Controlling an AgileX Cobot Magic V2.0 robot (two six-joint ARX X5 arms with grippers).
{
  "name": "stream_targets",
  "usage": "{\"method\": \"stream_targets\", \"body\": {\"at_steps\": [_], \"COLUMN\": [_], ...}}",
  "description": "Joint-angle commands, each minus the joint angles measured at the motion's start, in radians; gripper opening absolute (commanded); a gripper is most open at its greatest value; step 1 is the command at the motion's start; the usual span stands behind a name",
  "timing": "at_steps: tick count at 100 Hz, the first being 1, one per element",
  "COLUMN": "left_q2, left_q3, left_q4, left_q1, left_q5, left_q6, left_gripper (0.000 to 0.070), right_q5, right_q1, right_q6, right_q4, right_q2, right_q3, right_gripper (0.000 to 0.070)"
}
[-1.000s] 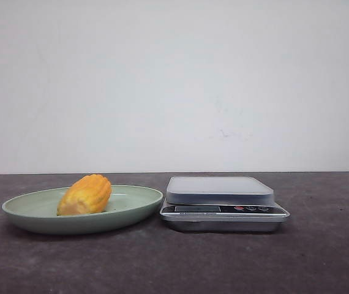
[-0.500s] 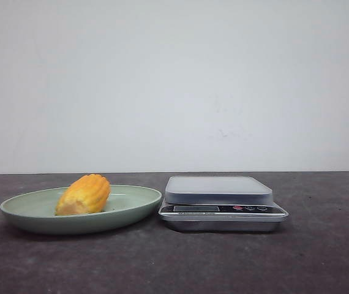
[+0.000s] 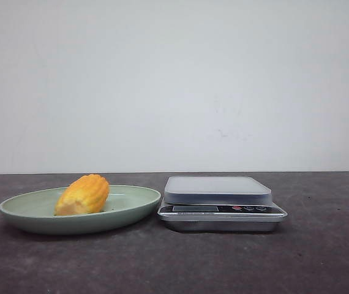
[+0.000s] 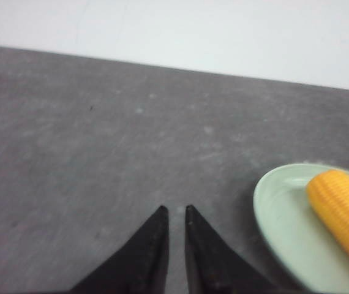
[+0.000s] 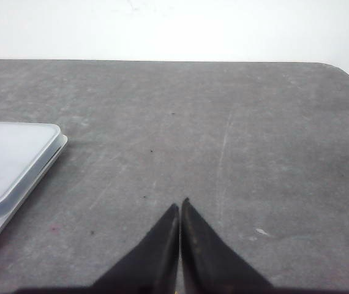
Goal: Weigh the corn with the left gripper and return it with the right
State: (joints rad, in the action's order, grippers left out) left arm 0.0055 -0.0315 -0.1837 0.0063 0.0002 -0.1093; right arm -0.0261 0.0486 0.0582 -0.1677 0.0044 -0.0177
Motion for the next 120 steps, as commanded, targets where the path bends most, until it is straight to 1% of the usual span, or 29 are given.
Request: {"method": "stream_targets", "body": {"at_steps": [1,9,21,34,39,51,61,120], "left_q2": [-0.003,-0.003,-0.003,-0.003,-0.003,-0.003,-0.003,-0.002], "left_q3": [0.018,0.018,0.018,0.018,0.018,0.018,0.018,0.018], "left_q4": [-0.008,-0.008,-0.008,-0.008,-0.008,-0.008,-0.003,-0.004], "left_q1": [0.002,0.002,0.002,0.002,0.002,0.002,0.002,0.002], "left_q5": [-0.005,-0.006,-0.004,-0.003,-0.004,-0.003,-0.003,-0.003], "left_q6": [0.039,0.075,0.100,0.171,0.180,0.168,0.095,0.094], "left_gripper": [0.0000,0.0000,0.0000,0.0000,0.0000,0.0000,0.0000,0.0000], "right_q5": [0.000,0.000,0.000,0.000,0.000,0.000,0.000,0.000], "right_q1": [0.001,0.001,0.001,0.001,0.001,0.001,0.001,0.001], "right_q6": [0.009,0.009,0.009,0.009,0.009,0.009,0.009,0.009], "right_q4": [0.011,0.011,0.011,0.011,0.011,0.011,0.011,0.011], "right_q2": [-0.001,-0.001,-0.001,-0.001,-0.001,-0.001,-0.001,-0.001], "right_q3": [0.004,0.004,0.004,0.004,0.004,0.004,0.004,0.004], "right_gripper": [0.0000,0.0000,0.0000,0.0000,0.0000,0.0000,0.0000,0.0000]}}
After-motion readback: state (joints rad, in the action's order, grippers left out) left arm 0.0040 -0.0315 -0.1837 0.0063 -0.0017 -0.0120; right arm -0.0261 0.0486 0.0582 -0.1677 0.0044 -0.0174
